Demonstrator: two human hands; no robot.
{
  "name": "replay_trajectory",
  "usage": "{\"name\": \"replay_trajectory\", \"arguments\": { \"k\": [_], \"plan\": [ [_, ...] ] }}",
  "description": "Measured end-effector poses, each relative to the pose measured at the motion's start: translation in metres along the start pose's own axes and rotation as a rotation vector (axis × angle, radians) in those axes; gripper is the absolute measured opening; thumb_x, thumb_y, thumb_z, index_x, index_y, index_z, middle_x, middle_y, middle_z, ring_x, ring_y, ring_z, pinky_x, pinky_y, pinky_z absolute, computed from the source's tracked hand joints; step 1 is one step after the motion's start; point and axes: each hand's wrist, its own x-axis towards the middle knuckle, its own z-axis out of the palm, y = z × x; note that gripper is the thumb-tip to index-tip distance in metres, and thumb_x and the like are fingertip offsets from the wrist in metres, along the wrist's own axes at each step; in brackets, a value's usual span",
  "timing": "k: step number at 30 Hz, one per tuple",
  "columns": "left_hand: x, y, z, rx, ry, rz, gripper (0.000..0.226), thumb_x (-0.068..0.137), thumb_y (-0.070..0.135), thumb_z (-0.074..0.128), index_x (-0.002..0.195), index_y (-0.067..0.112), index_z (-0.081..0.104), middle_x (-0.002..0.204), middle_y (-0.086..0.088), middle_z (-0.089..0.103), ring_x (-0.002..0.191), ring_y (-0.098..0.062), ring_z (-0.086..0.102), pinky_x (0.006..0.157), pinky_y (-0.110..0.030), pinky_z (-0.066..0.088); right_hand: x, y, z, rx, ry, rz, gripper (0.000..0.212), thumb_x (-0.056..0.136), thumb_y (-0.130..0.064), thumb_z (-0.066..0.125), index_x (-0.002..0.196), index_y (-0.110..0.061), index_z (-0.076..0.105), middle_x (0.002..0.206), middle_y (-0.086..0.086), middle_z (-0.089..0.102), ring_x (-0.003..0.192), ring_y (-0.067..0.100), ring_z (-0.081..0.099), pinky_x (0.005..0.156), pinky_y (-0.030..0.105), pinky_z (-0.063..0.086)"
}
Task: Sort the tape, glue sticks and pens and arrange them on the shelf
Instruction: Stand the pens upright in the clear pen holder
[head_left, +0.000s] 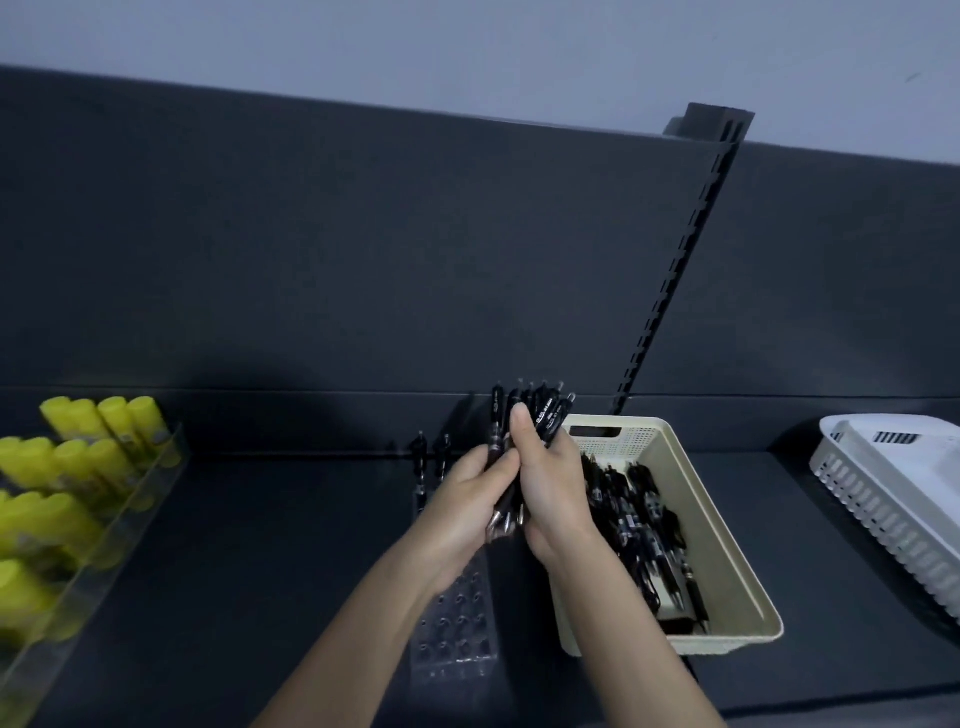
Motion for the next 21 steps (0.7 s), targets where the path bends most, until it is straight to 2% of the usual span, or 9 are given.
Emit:
{"name": "replay_trajectory", "arguments": {
  "k": [4, 6, 8, 10, 12, 14, 15, 18, 21],
  "plan": [
    [-0.011, 0.000, -0.015, -0.041, -0.015, -0.002, 0.027, 0.099, 0.029, 0.049, 0.120, 0.017, 0.061, 0.110, -0.003, 0.072, 0.105, -0.017, 0.067, 0.082, -0.031, 0.055, -0.011, 0.009, 0.009, -0.034, -0.031, 0.045, 0.039, 0.091, -0.041, 0.056, 0.107, -0.006, 0.065, 0.101, 0.010, 0.073, 0.096, 0.023, 0.069, 0.091, 0.043, 0.053],
    [-0.014, -0.003, -0.021, -0.059, -0.004, -0.008, 0.025, 0.099, 0.028, 0.050, 0.118, 0.016, 0.061, 0.108, -0.003, 0.072, 0.101, -0.018, 0.069, 0.080, -0.033, 0.056, -0.016, 0.011, 0.011, -0.073, -0.071, 0.067, 0.043, 0.090, -0.047, 0.055, 0.102, -0.008, 0.067, 0.095, 0.008, 0.074, 0.091, 0.020, 0.071, 0.085, 0.039, 0.056],
    [-0.018, -0.005, -0.025, -0.067, 0.020, -0.004, 0.022, 0.098, 0.027, 0.052, 0.113, 0.013, 0.062, 0.094, -0.001, 0.073, 0.082, -0.014, 0.070, 0.067, -0.027, 0.055, -0.021, 0.010, 0.012, -0.096, -0.107, 0.090, 0.043, 0.089, -0.049, 0.057, 0.095, -0.008, 0.068, 0.087, 0.008, 0.074, 0.072, 0.017, 0.071, 0.061, 0.029, 0.057],
    [-0.022, -0.007, -0.031, -0.034, 0.047, 0.019, 0.020, 0.097, 0.026, 0.054, 0.107, 0.011, 0.062, 0.080, 0.000, 0.069, 0.066, -0.012, 0.063, 0.058, -0.023, 0.051, -0.023, 0.010, 0.013, -0.123, -0.119, 0.099, 0.042, 0.087, -0.048, 0.060, 0.089, -0.006, 0.067, 0.078, 0.012, 0.071, 0.049, 0.016, 0.062, 0.040, 0.023, 0.044],
    [-0.025, -0.009, -0.038, 0.010, 0.079, 0.064, 0.018, 0.096, 0.026, 0.057, 0.107, 0.014, 0.062, 0.079, 0.001, 0.068, 0.064, -0.012, 0.062, 0.057, -0.024, 0.050, -0.025, 0.010, 0.012, -0.127, -0.136, 0.086, 0.033, 0.086, -0.042, 0.064, 0.081, -0.009, 0.067, 0.079, 0.016, 0.071, 0.050, 0.022, 0.061, 0.041, 0.028, 0.046],
    [-0.027, -0.009, -0.046, 0.054, 0.114, 0.112, 0.017, 0.094, 0.026, 0.059, 0.109, 0.017, 0.061, 0.081, 0.002, 0.069, 0.065, -0.012, 0.063, 0.058, -0.025, 0.049, -0.026, 0.009, 0.011, -0.110, -0.161, 0.071, 0.024, 0.086, -0.032, 0.068, 0.078, -0.009, 0.067, 0.080, 0.017, 0.071, 0.059, 0.028, 0.066, 0.052, 0.036, 0.054],
    [-0.028, -0.010, -0.051, 0.071, 0.133, 0.129, 0.017, 0.094, 0.025, 0.059, 0.109, 0.018, 0.061, 0.082, 0.002, 0.070, 0.066, -0.013, 0.064, 0.059, -0.026, 0.050, -0.027, 0.008, 0.010, -0.082, -0.188, 0.073, 0.021, 0.086, -0.027, 0.068, 0.077, -0.008, 0.066, 0.075, 0.016, 0.070, 0.056, 0.027, 0.065, 0.052, 0.035, 0.053],
    [-0.031, -0.012, -0.061, 0.113, 0.183, 0.161, 0.014, 0.095, 0.021, 0.058, 0.108, 0.017, 0.060, 0.083, -0.001, 0.071, 0.069, -0.015, 0.066, 0.063, -0.028, 0.052, -0.027, 0.006, 0.011, -0.047, -0.243, 0.061, 0.013, 0.086, -0.013, 0.066, 0.075, -0.008, 0.065, 0.058, 0.002, 0.064, 0.045, 0.010, 0.057, 0.042, 0.020, 0.045],
    [-0.035, -0.016, -0.071, 0.187, 0.266, 0.211, 0.012, 0.094, 0.016, 0.056, 0.105, 0.018, 0.059, 0.084, 0.001, 0.072, 0.068, -0.011, 0.066, 0.060, -0.023, 0.053, -0.023, 0.005, 0.012, -0.115, -0.215, 0.021, 0.005, 0.086, -0.009, 0.065, 0.086, -0.004, 0.065, 0.060, -0.002, 0.064, 0.048, 0.005, 0.054, 0.045, 0.016, 0.044]
  ]
}}
